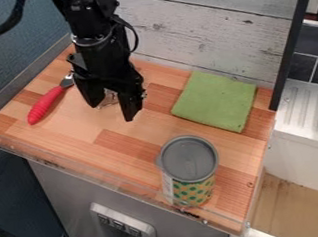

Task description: Picked the silver pot and placed it on top of the green cloth

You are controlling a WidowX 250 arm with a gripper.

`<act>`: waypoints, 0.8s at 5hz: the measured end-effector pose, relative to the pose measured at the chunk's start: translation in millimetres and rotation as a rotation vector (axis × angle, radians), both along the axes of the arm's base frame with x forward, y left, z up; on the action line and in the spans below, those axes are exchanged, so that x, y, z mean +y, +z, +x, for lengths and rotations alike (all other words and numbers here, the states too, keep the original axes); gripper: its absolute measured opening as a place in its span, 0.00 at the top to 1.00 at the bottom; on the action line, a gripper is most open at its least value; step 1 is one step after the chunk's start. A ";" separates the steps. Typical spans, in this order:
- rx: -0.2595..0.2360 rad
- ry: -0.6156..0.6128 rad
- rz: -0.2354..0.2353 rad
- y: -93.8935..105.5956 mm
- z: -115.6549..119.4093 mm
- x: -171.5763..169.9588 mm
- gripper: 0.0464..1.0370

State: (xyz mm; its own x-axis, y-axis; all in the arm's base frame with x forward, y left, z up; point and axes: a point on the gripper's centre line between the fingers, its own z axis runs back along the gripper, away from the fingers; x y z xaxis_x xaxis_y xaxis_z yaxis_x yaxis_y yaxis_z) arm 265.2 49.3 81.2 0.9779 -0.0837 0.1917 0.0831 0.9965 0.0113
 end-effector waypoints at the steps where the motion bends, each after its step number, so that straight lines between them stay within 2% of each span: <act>1: 0.029 0.011 -0.013 -8.2 -0.9 -0.5 0.04; 2: 0.044 0.068 -0.038 -14.8 28.7 8.6 0.04; 4: 0.021 0.136 -0.012 -20.1 91.3 35.0 0.04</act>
